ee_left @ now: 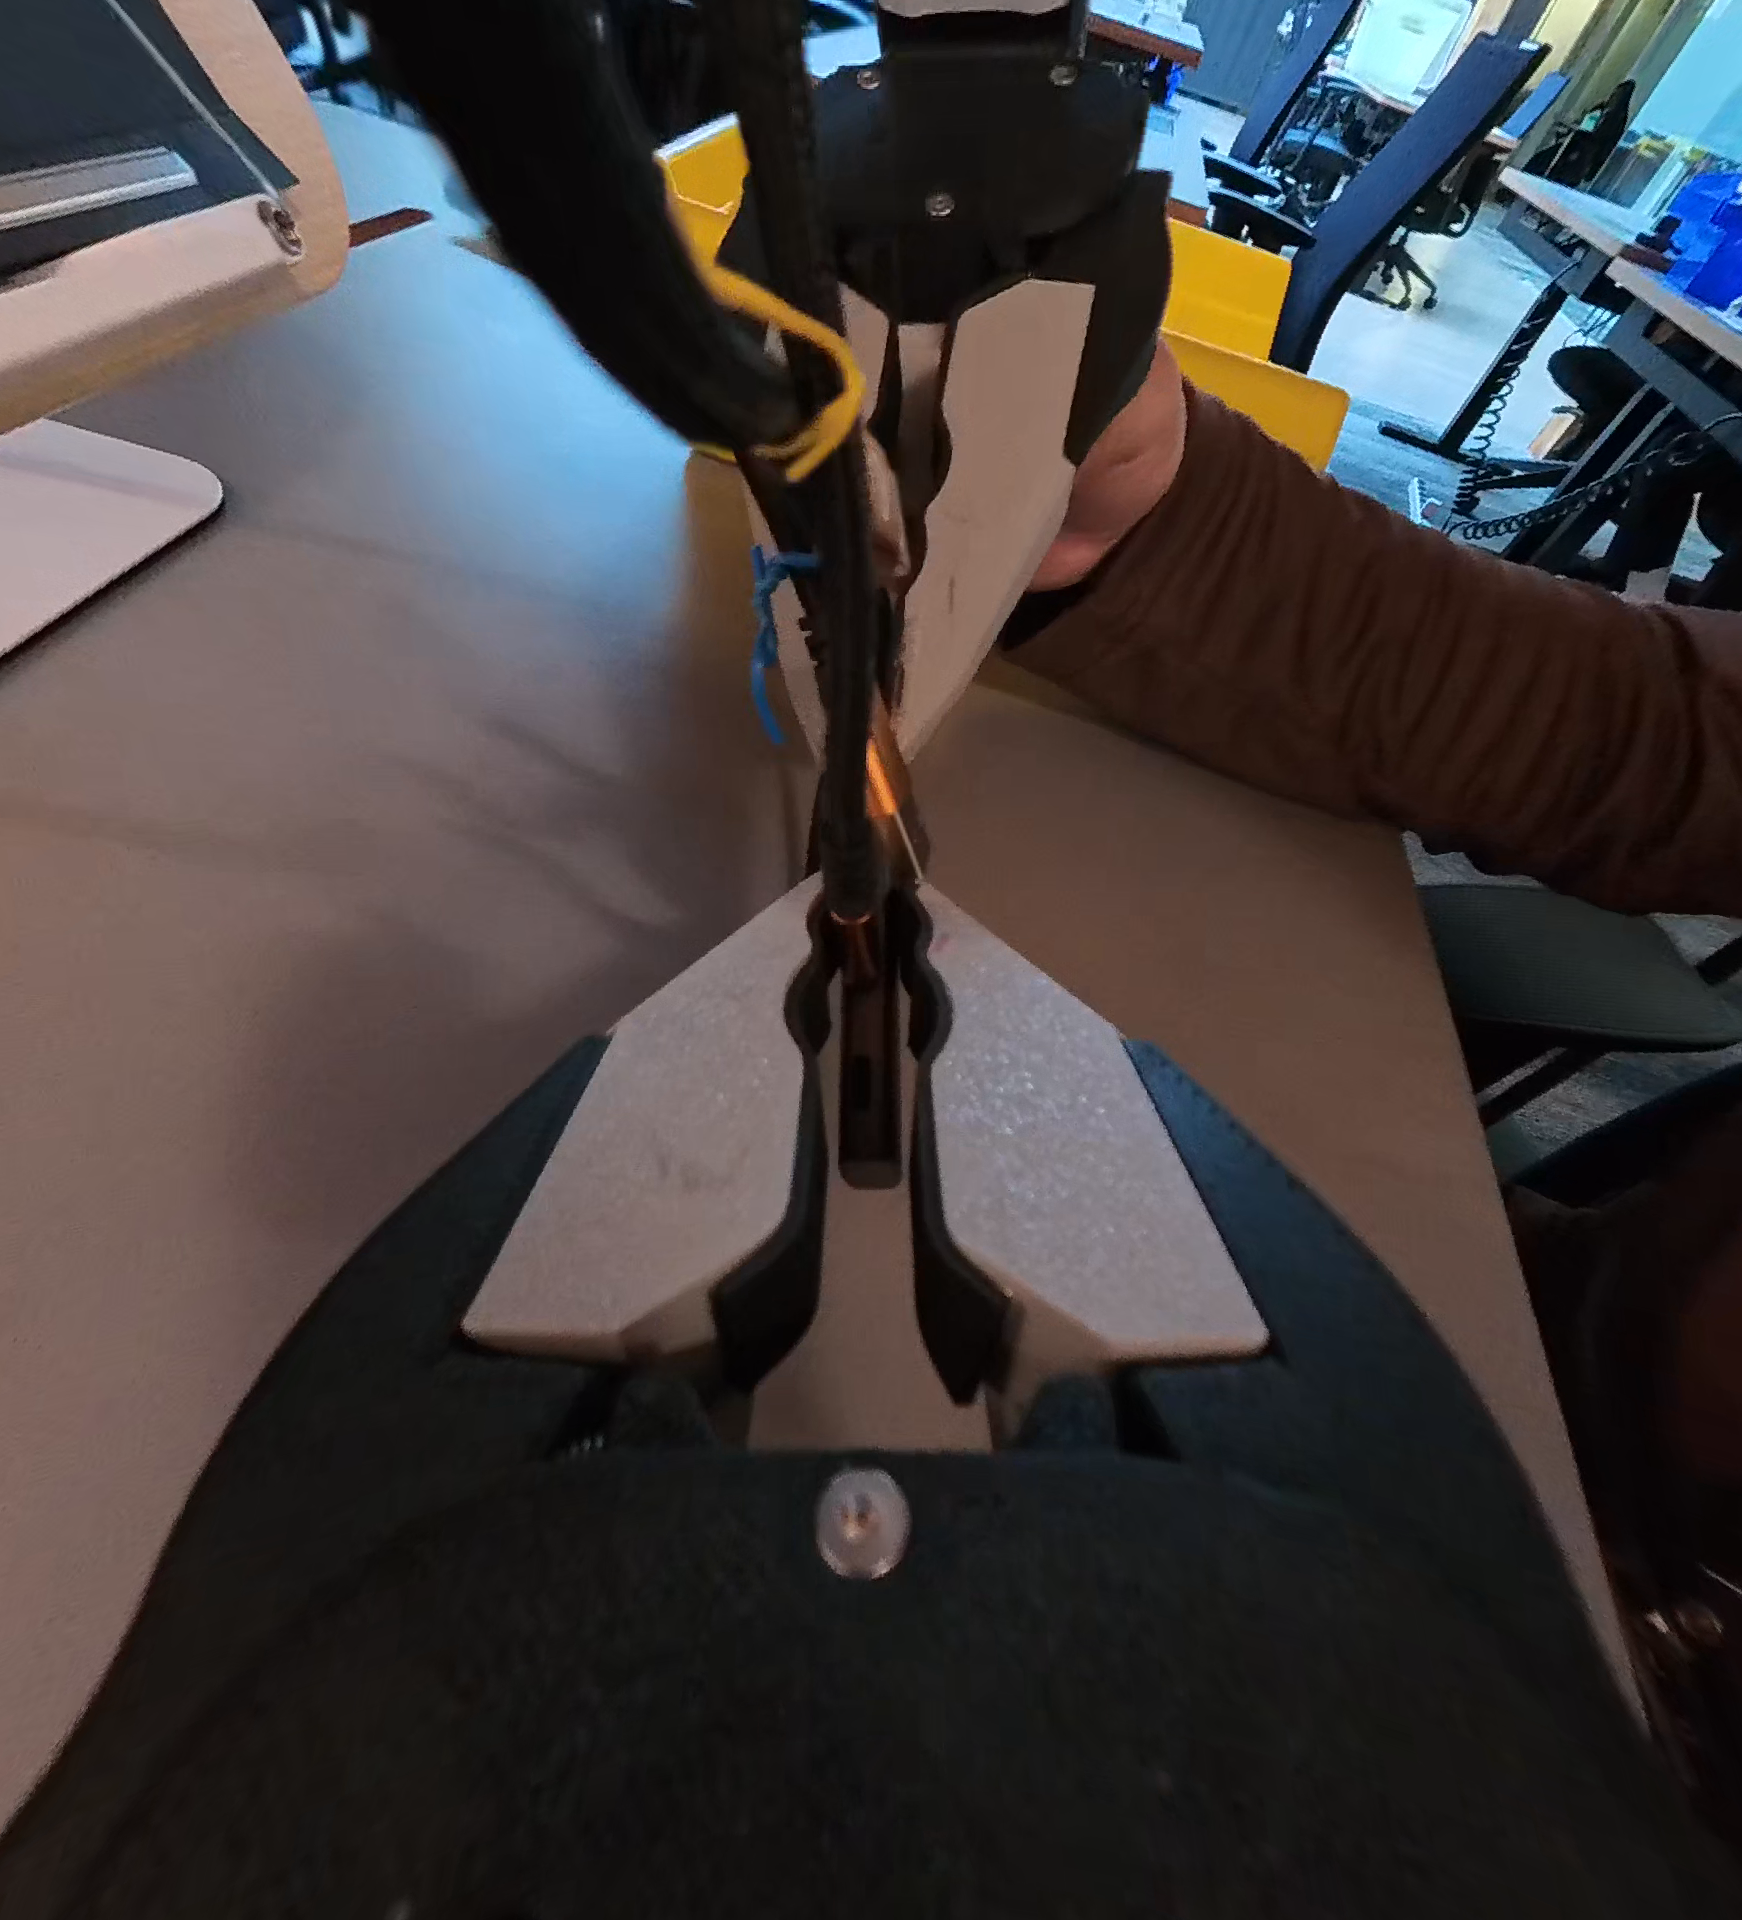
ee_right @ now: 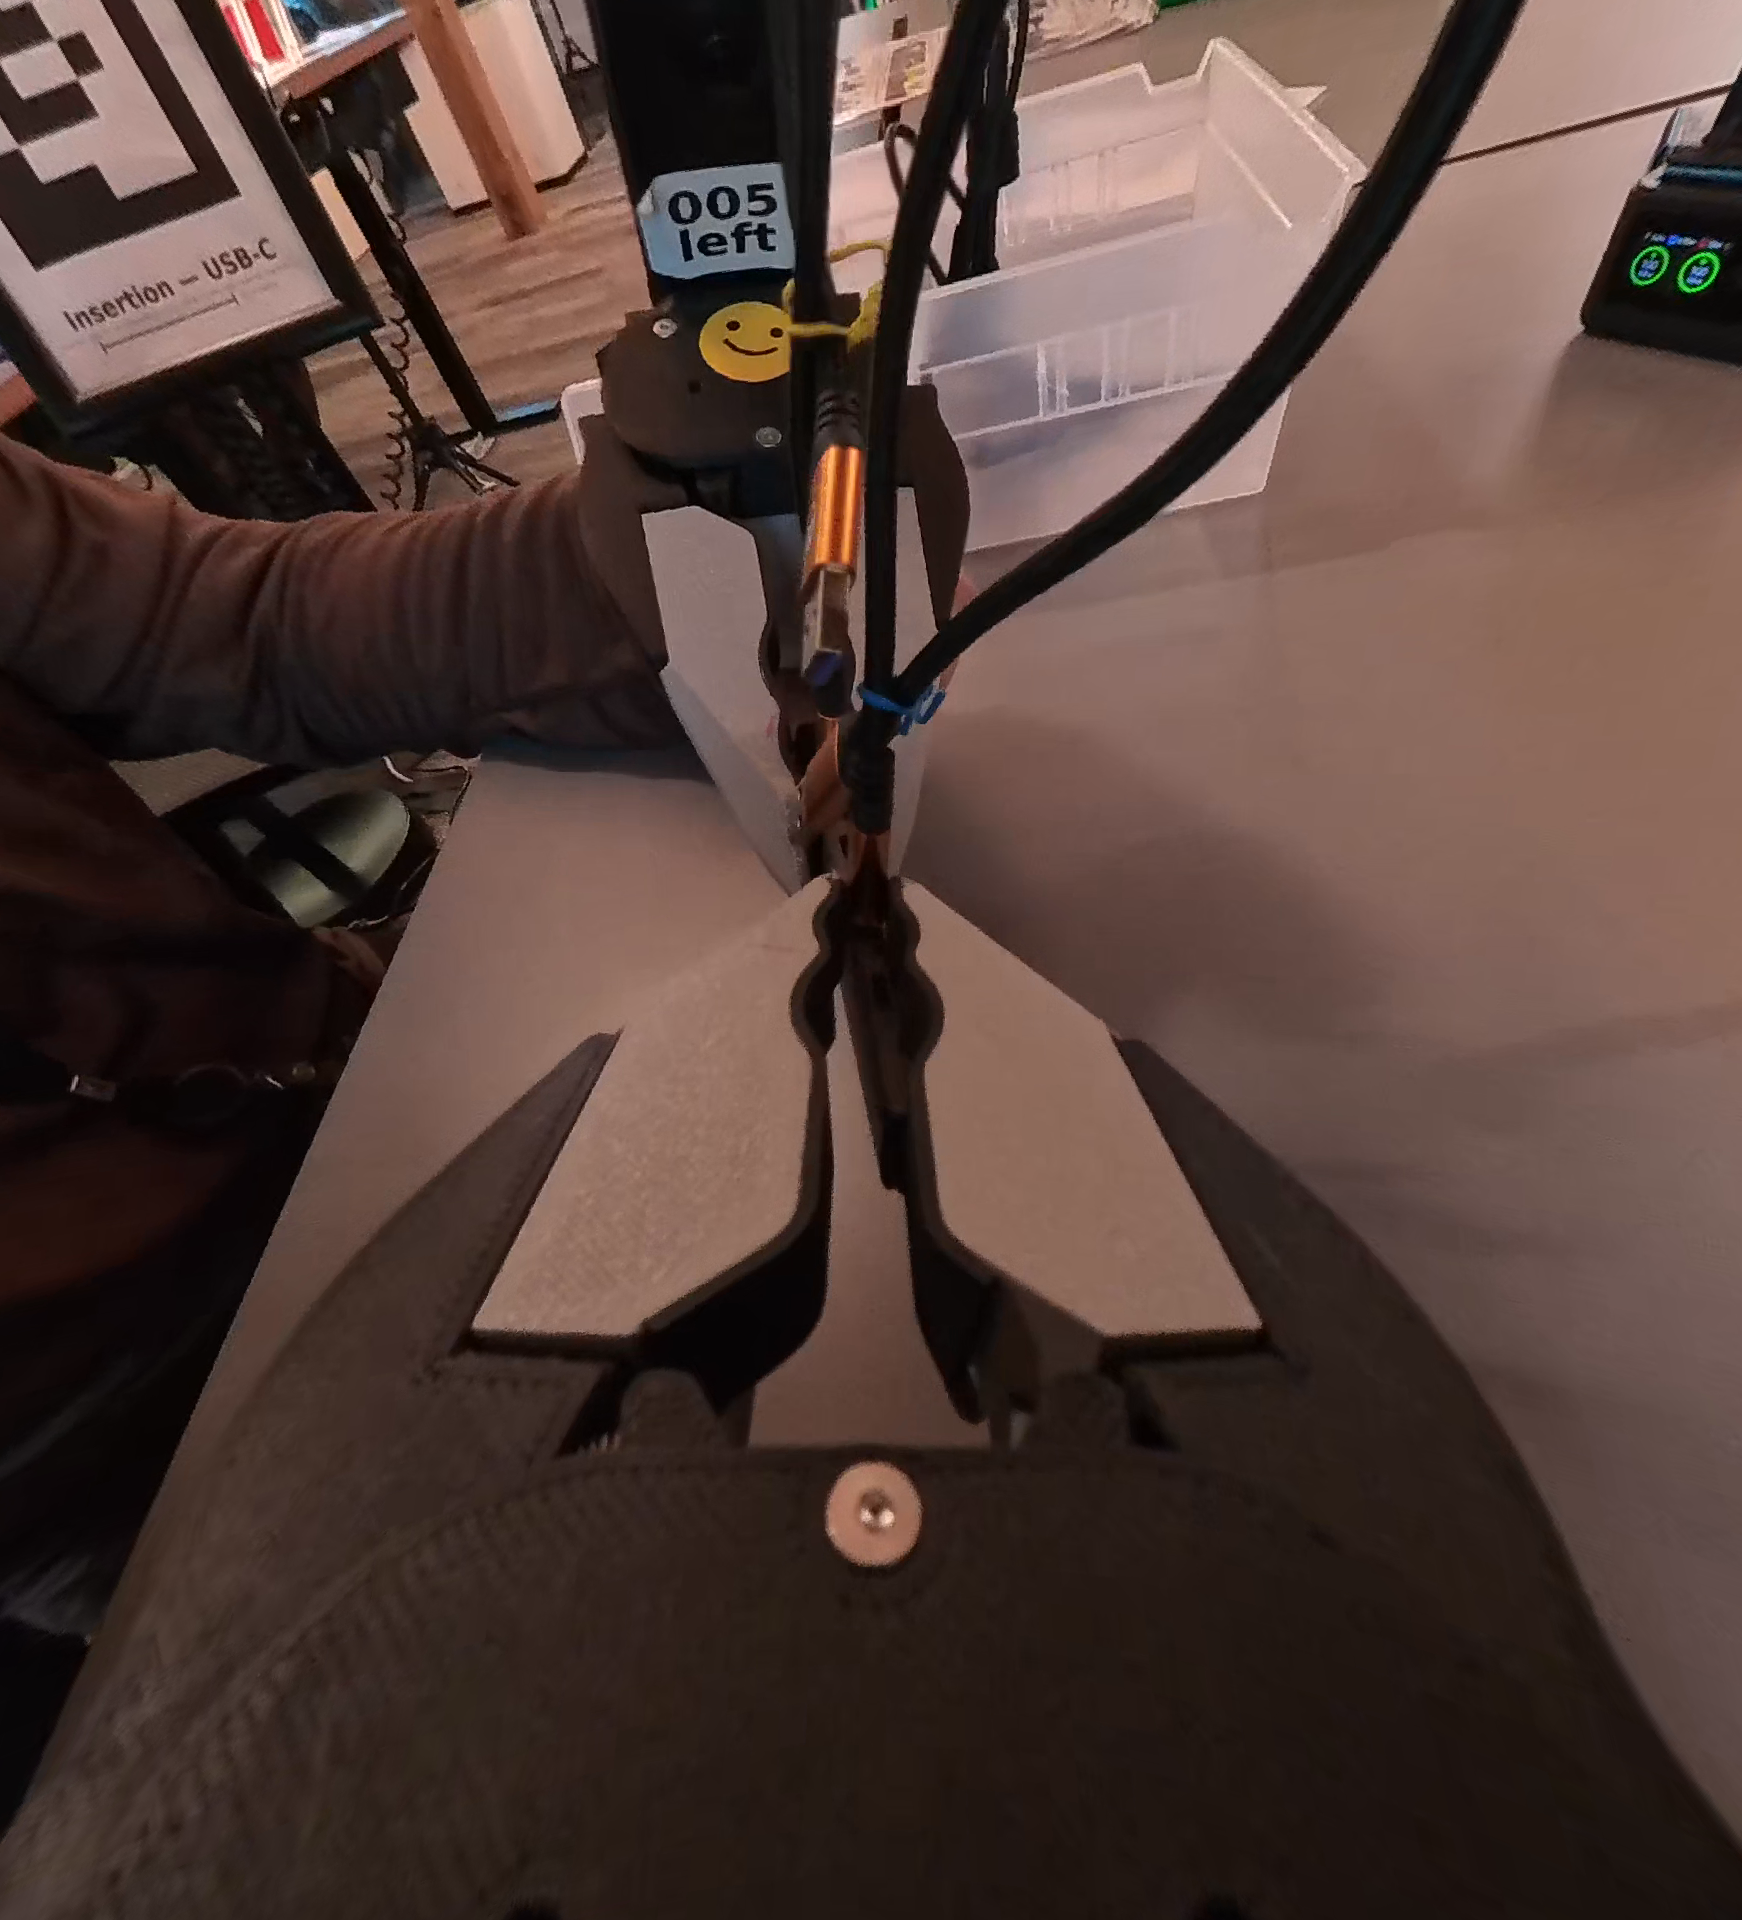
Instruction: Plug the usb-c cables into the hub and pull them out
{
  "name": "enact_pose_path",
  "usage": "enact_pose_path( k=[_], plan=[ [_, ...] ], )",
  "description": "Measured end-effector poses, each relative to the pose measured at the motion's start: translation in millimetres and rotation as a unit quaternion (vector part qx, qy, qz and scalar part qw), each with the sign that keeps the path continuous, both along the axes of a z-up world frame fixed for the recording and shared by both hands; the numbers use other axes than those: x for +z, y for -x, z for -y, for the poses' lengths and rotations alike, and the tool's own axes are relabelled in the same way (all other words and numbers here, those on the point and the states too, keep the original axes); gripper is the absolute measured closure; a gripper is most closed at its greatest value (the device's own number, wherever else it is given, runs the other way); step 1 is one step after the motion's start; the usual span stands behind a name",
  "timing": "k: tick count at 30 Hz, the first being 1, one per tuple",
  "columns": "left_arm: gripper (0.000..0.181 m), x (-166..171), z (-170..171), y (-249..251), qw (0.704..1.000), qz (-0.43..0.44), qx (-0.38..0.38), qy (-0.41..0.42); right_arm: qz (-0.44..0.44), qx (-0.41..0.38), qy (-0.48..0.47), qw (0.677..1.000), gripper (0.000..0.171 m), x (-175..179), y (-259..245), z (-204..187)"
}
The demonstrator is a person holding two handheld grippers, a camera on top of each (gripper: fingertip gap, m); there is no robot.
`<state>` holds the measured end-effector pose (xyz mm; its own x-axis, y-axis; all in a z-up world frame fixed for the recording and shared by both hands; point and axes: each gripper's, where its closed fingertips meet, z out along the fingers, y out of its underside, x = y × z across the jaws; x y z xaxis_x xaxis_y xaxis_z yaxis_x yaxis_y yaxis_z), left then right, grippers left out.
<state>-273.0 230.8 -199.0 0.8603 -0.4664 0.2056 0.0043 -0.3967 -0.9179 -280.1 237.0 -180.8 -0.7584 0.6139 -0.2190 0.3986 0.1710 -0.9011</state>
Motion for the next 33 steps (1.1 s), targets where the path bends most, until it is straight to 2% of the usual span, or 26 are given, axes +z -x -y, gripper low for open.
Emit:
enact_pose_path(
  k=[5,9,14,20,33],
  plan=[
    [0.173,-1.1,1.9,-1.8,1.000,0.020,-0.009,0.005,0.007,0.004,0.027,1.000,0.168,1.7,2.9,4.0],
    [0.174,-8.3,-2.0,1.1,1.000,-0.008,0.005,0.006,0.014,-0.001,0.030,0.999,0.167,-3.0,7.2,4.7],
    [0.173,4.9,-4.1,0.8,0.999,0.024,0.012,-0.022,0.000,0.001,0.072,0.997,0.168,6.9,9.6,5.2],
    [0.173,-2.6,-2.8,10.2,0.999,-0.012,0.034,-0.010,-0.001,-0.005,0.076,0.997,0.169,3.4,16.1,8.3],
    [0.172,11.7,0.4,24.5,0.995,0.079,0.056,-0.016,-0.016,-0.045,0.170,0.984,0.170,18.9,33.2,7.8]
  ],
)
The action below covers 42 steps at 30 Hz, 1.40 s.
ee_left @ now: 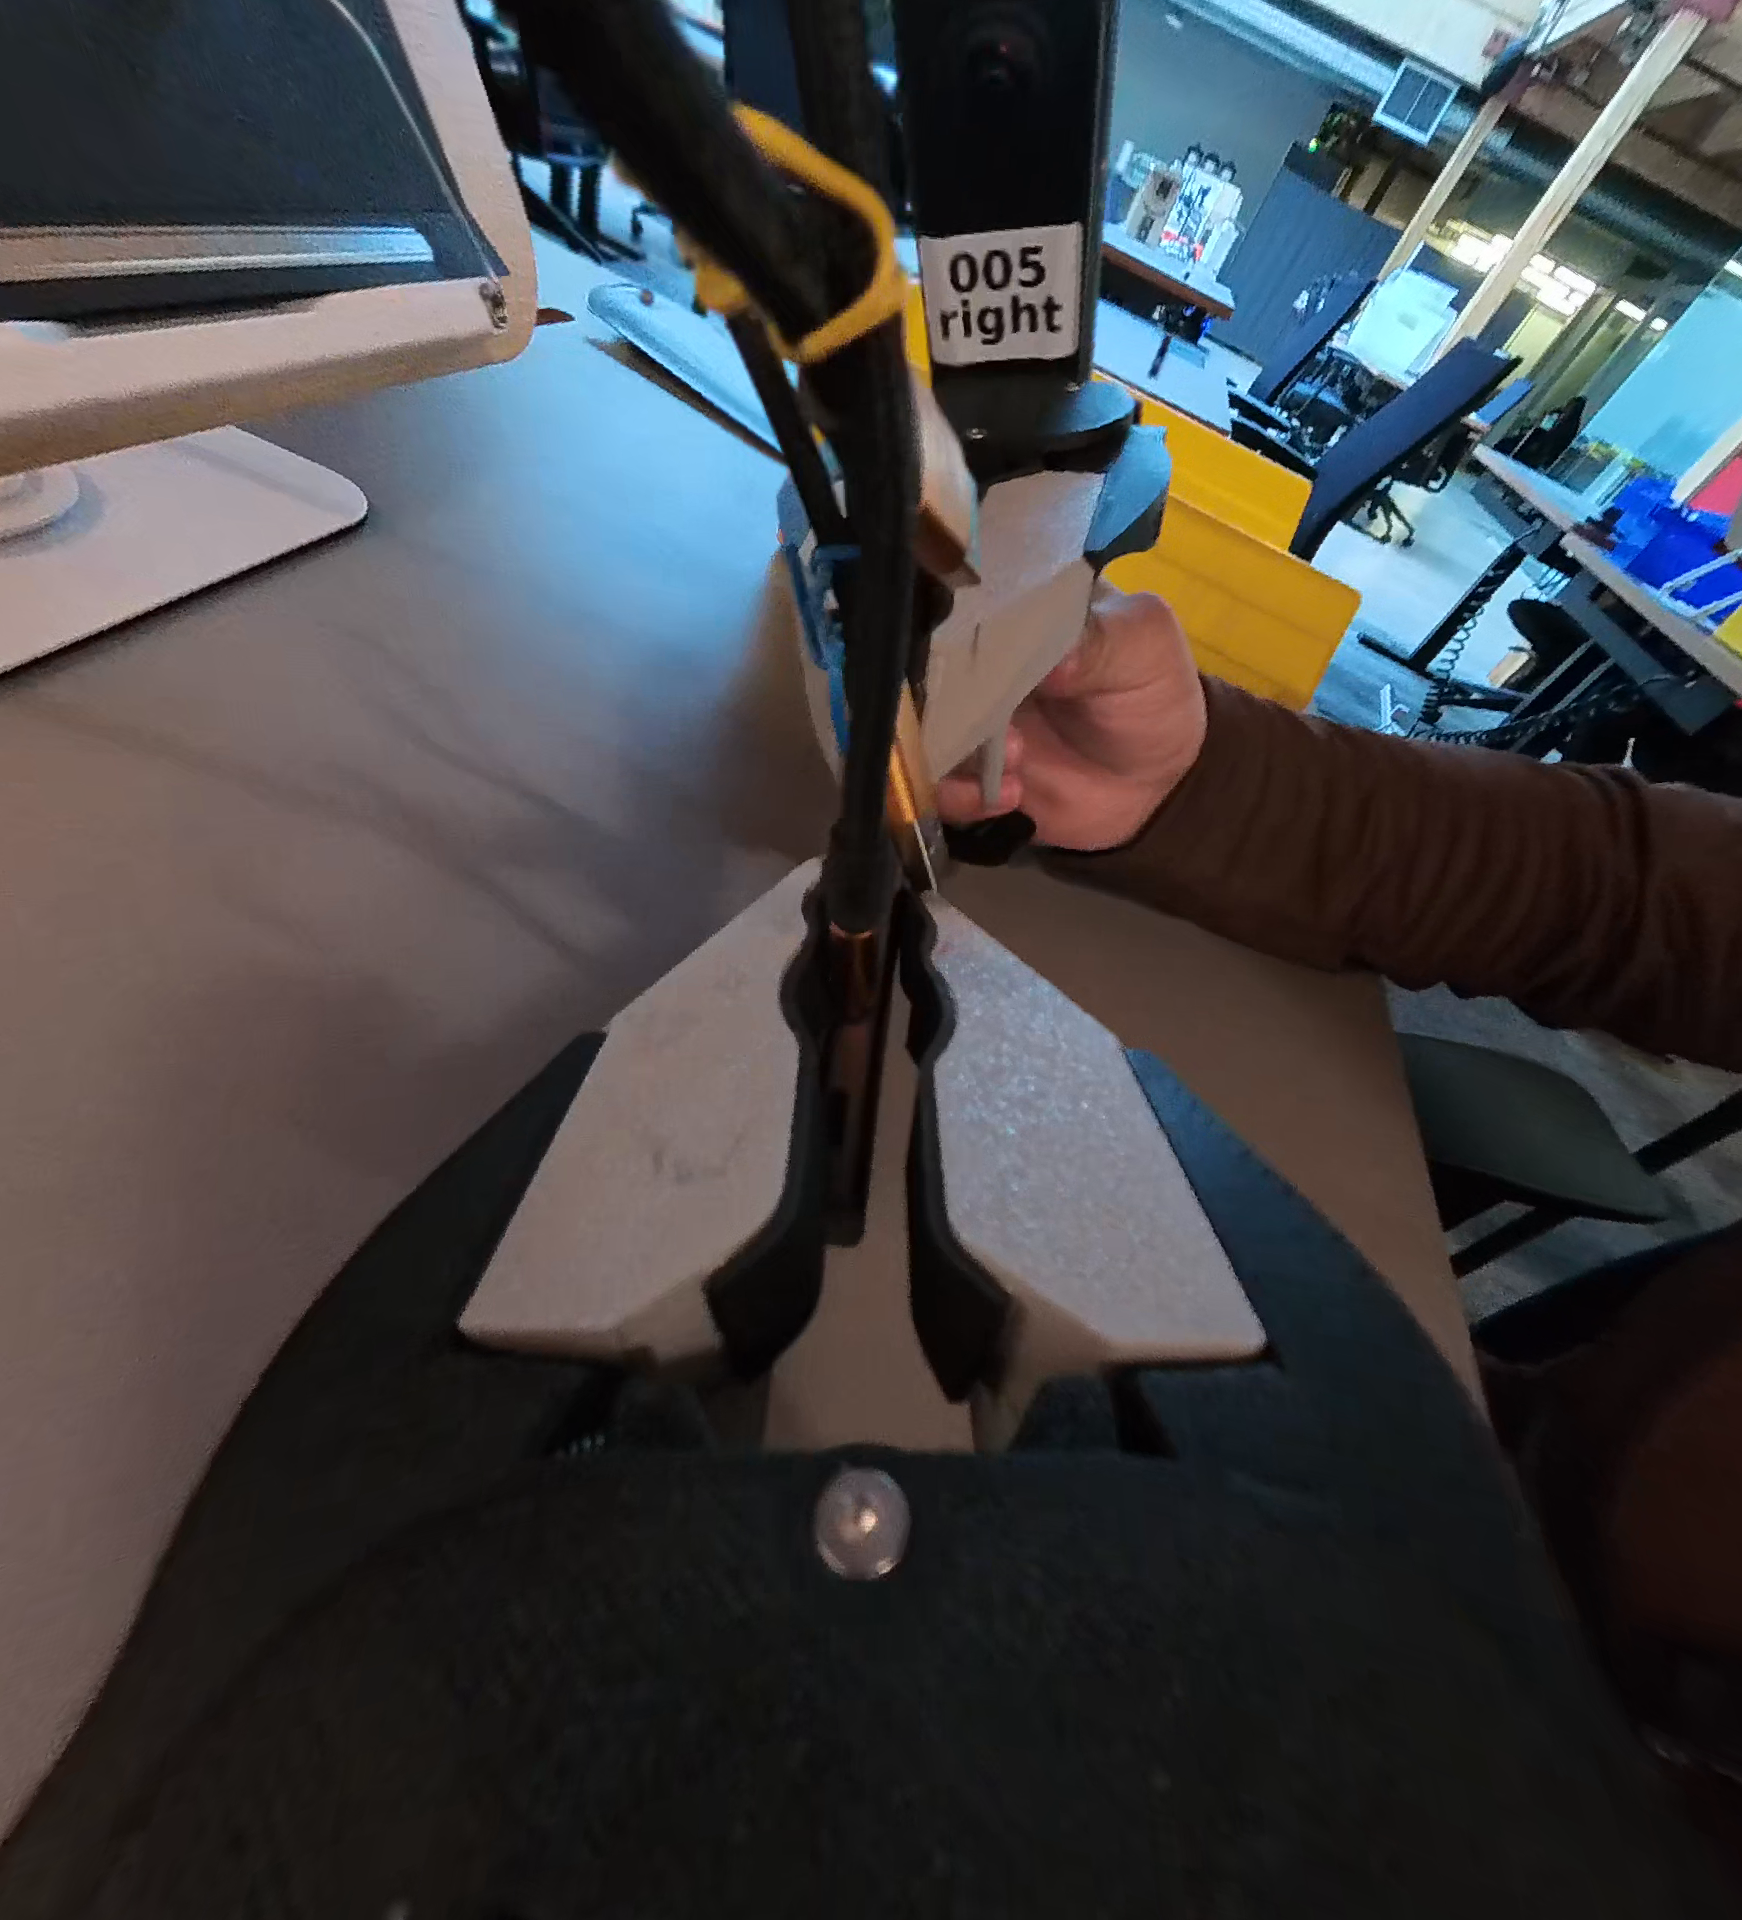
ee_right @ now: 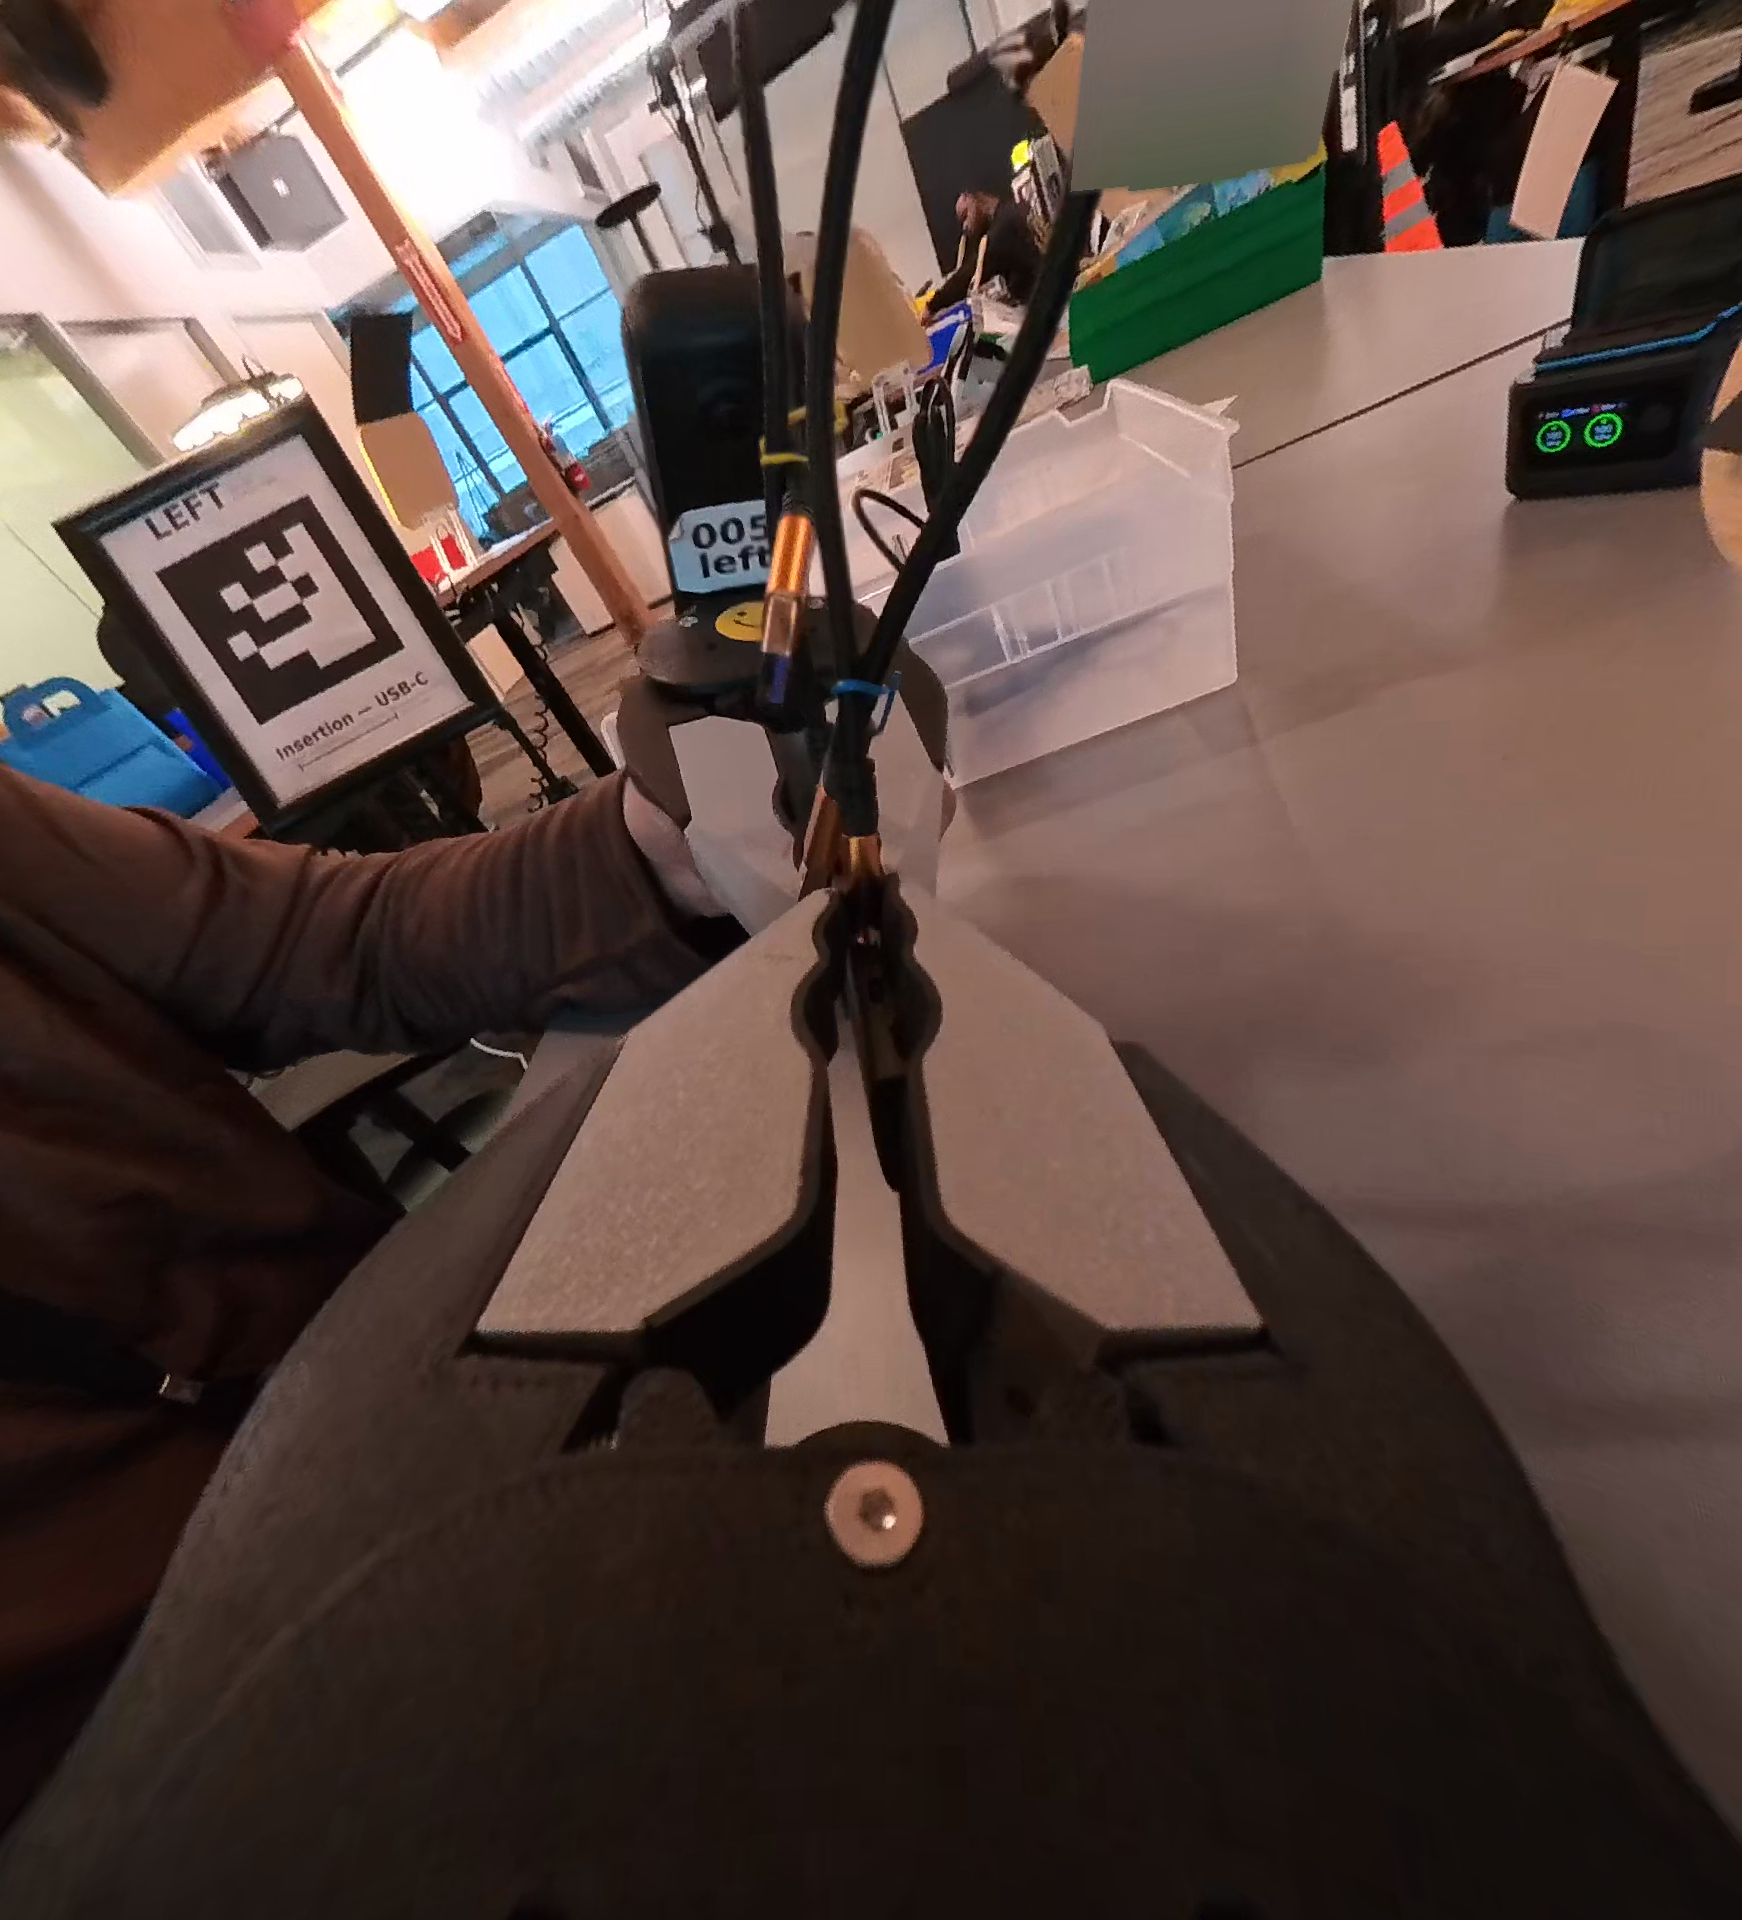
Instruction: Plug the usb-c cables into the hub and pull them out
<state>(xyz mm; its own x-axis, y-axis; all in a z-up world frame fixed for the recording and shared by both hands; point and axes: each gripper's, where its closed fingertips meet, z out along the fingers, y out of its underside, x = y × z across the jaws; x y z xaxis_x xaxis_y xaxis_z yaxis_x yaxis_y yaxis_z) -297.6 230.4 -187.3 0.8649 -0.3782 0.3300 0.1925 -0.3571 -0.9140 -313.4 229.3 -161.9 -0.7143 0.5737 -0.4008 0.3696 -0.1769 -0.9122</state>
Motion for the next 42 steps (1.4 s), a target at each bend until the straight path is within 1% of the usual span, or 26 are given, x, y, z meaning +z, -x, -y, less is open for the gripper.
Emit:
enact_pose_path(
  k=[1,2,3,4,5,6,8,9,10,11,12,15,17,19,24,27,31,34,35,37,39,40,42],
  plan=[
    [0.172,0.6,0.0,0.7,1.000,0.008,0.001,0.000,0.000,-0.004,0.007,1.000,0.170,0.9,1.1,-0.5],
    [0.173,-0.3,-0.1,0.6,1.000,0.014,0.001,0.004,-0.015,-0.026,0.036,0.999,0.169,8.4,5.0,-4.8],
    [0.174,-15.8,-0.3,-6.6,0.999,-0.014,-0.011,0.035,-0.049,-0.065,0.100,0.992,0.169,28.4,9.8,-18.3],
    [0.174,-40.4,-3.7,-16.1,0.994,-0.075,-0.015,0.081,-0.078,-0.082,0.170,0.979,0.169,50.9,9.5,-34.6],
    [0.175,-57.1,-6.5,-24.8,0.983,-0.139,-0.025,0.118,-0.094,-0.078,0.204,0.971,0.170,65.4,5.9,-43.5],
    [0.175,-49.7,-12.9,-32.9,0.985,-0.149,-0.026,0.088,-0.100,-0.069,0.187,0.975,0.169,69.0,1.9,-42.6],
    [0.176,-28.2,-18.6,-34.7,0.996,-0.065,-0.028,0.045,-0.099,-0.075,0.103,0.987,0.169,60.2,-4.6,-35.0],
    [0.178,-26.6,-18.3,-27.0,0.997,-0.060,-0.017,0.044,-0.097,-0.084,0.074,0.989,0.169,54.9,-6.9,-35.0],
    [0.179,-28.4,-16.3,-17.3,0.996,-0.081,-0.003,0.044,-0.094,-0.092,0.059,0.990,0.168,51.8,-9.1,-37.3],
    [0.175,-29.6,-14.1,-8.9,0.994,-0.104,0.008,0.040,-0.100,-0.101,0.059,0.988,0.169,54.3,-11.2,-42.3],
    [0.175,-28.4,-12.4,-3.1,0.992,-0.117,0.018,0.031,-0.113,-0.109,0.067,0.985,0.168,60.4,-13.5,-48.6],
    [0.175,-24.4,-13.4,6.3,0.992,-0.113,0.045,0.024,-0.121,-0.152,0.060,0.979,0.168,67.1,-15.5,-71.3],
    [0.175,-22.8,-14.3,11.5,0.988,-0.141,0.062,0.019,-0.106,-0.198,0.024,0.974,0.168,59.6,-12.9,-87.5],
    [0.175,-21.8,-13.8,14.6,0.983,-0.170,0.073,0.014,-0.091,-0.226,-0.011,0.970,0.168,52.8,-12.1,-97.8],
    [0.174,-20.0,-13.9,26.6,0.969,-0.224,0.107,0.009,-0.046,-0.263,-0.064,0.962,0.168,38.9,-9.8,-111.1],
    [0.174,-13.8,-13.5,36.3,0.957,-0.255,0.136,-0.004,-0.002,-0.280,-0.098,0.955,0.168,23.3,-8.0,-118.6],
    [0.174,-10.6,-11.4,50.3,0.936,-0.309,0.169,-0.010,0.126,-0.248,-0.115,0.954,0.168,-17.8,-12.2,-117.8],
    [0.174,-10.1,-11.2,52.7,0.937,-0.303,0.174,-0.009,0.230,-0.204,-0.092,0.947,0.168,-51.8,-19.3,-109.0],
    [0.174,-10.0,-10.8,53.1,0.938,-0.300,0.173,-0.009,0.260,-0.185,-0.084,0.944,0.164,-61.6,-22.4,-104.2],
    [0.174,-9.7,-10.2,55.0,0.939,-0.297,0.175,-0.008,0.299,-0.172,-0.077,0.935,0.147,-72.7,-23.7,-101.5],
    [0.175,-9.9,-9.6,53.1,0.941,-0.296,0.164,-0.009,0.287,-0.188,-0.096,0.934,0.145,-70.0,-21.6,-106.4],
    [0.174,-10.1,-9.4,51.1,0.943,-0.294,0.157,-0.009,0.266,-0.200,-0.108,0.937,0.144,-63.3,-19.9,-109.8],
    [0.174,-11.0,-9.0,45.0,0.947,-0.292,0.136,-0.011,0.199,-0.213,-0.121,0.949,0.137,-39.2,-15.4,-111.7]
  ],
)
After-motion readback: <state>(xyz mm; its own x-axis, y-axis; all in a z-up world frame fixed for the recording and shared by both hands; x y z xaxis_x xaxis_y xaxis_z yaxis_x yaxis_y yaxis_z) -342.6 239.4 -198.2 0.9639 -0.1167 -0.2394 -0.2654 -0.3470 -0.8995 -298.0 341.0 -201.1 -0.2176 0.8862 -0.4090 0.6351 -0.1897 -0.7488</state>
